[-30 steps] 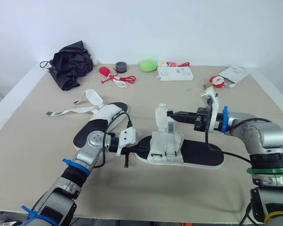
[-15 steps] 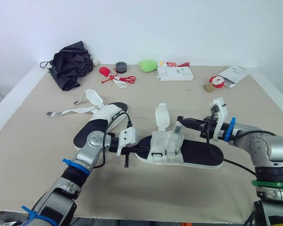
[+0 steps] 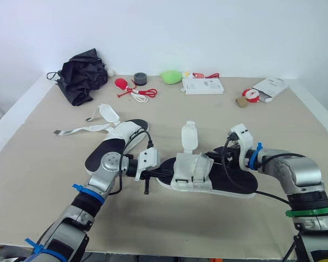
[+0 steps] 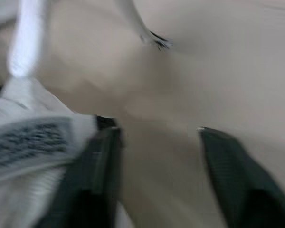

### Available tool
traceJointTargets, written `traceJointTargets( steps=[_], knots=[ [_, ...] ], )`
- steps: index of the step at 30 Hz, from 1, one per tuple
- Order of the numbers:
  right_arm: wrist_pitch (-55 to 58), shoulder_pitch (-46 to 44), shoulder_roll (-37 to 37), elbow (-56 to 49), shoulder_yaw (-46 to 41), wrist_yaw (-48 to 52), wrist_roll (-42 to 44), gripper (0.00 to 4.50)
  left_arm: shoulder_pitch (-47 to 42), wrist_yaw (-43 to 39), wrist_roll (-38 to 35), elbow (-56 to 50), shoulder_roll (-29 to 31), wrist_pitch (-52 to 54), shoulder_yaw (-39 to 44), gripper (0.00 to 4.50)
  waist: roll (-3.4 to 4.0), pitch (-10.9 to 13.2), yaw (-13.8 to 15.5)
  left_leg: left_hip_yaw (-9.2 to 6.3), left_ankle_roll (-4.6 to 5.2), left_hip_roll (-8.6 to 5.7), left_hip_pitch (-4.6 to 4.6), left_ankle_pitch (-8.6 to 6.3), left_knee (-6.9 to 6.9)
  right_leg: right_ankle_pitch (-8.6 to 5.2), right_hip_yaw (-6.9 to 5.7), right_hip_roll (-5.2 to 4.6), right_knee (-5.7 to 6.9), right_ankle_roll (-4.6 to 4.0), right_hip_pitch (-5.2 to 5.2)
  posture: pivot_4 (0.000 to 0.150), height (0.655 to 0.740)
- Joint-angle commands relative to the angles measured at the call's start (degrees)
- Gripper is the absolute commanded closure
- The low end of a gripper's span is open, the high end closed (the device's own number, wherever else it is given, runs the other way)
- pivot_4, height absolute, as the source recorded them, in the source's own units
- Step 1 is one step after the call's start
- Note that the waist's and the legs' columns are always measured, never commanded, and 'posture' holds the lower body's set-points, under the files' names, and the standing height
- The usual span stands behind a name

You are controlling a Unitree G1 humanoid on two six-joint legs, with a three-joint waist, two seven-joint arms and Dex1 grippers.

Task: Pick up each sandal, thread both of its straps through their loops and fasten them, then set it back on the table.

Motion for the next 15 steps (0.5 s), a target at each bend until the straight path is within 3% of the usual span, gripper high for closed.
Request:
traceJointTargets(
  steps=[1,6,10,15],
  knots=[
    [-0.2,-0.8,-0.7,1.0,1.3,1.5,-0.9,0.03,3.8,-0.3,5.8,6.8,0.8,3.6,-5.0,4.5,-0.01,0.0,0.0,-0.01,0.0,0.0,0.0,0.0,0.0,0.0,-0.01,0.0,0.0,0.01,0.0,0.15,0.74],
    [-0.6,-1.1,-0.6,1.5,1.2,2.4,-1.6,0.03,3.7,-0.3,5.9,7.0,0.7,3.6,-5.0,4.5,-0.01,0.0,0.0,-0.03,0.0,-0.01,0.0,0.0,0.0,-0.01,-0.03,-0.01,0.0,0.03,0.02,0.15,0.74],
    [-3.5,-14.1,-1.8,13.4,-3.2,3.2,-1.9,0.03,3.5,-0.4,6.0,7.7,0.1,3.1,-5.3,4.5,0.16,0.0,-0.1,0.14,0.01,-0.02,0.03,0.0,0.05,-0.02,0.11,-0.05,0.0,-0.12,-0.01,0.15,0.74],
    [-1.9,-20.6,-1.9,15.6,-4.0,8.7,0.8,0.03,3.4,-0.4,6.1,8.1,0.0,2.8,-5.3,4.5,0.05,0.0,0.0,0.16,0.04,-0.05,0.1,0.02,0.05,-0.05,0.18,-0.06,-0.01,-0.03,-0.09,0.15,0.74]
  ],
)
